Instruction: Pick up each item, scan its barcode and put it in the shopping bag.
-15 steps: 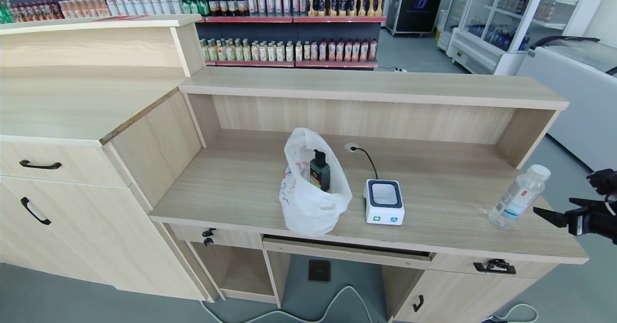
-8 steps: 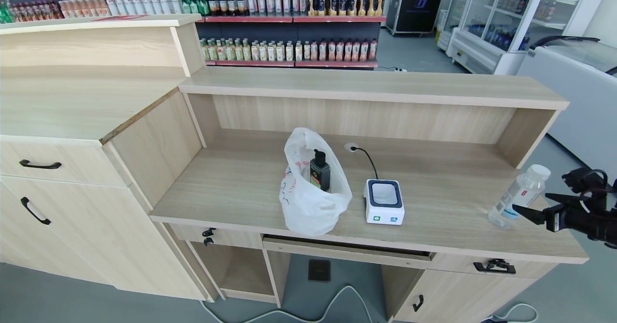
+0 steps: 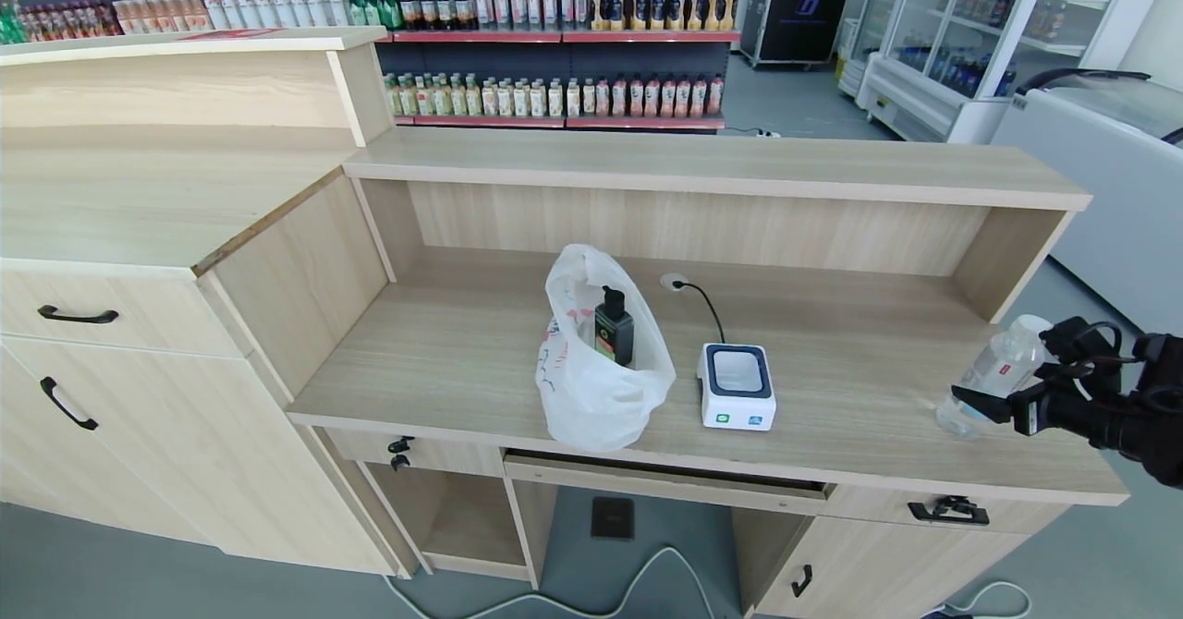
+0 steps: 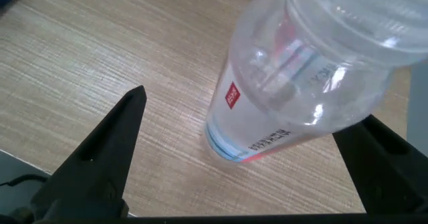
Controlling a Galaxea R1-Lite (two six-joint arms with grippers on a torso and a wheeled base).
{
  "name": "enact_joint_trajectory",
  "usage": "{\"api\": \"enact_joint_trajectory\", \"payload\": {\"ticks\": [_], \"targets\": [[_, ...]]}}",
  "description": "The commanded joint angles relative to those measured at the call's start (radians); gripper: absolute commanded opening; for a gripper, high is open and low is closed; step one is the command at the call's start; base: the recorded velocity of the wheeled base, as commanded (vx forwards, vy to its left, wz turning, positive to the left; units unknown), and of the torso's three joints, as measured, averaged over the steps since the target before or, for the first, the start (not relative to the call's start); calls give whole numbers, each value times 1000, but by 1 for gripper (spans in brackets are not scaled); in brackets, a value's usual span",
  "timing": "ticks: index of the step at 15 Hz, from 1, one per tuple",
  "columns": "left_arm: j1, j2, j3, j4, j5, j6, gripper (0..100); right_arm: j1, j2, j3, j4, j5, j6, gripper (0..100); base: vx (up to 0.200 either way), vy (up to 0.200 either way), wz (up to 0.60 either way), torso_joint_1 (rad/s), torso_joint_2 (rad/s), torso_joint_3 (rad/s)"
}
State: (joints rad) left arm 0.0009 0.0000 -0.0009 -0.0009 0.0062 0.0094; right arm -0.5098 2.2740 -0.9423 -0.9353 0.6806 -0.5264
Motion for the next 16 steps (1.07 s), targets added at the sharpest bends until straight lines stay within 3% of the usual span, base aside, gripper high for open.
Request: {"api": "enact_joint_trajectory", "payload": {"ticks": [1, 16], "targets": [[1, 0, 1, 1, 0, 0, 100, 13, 27, -26, -2, -1, -1, 100, 0, 0, 0, 0, 0, 0], [1, 0, 1, -1, 0, 0, 100, 51, 96, -107, -2, -1, -1, 100, 0, 0, 0, 0, 0, 0]]}}
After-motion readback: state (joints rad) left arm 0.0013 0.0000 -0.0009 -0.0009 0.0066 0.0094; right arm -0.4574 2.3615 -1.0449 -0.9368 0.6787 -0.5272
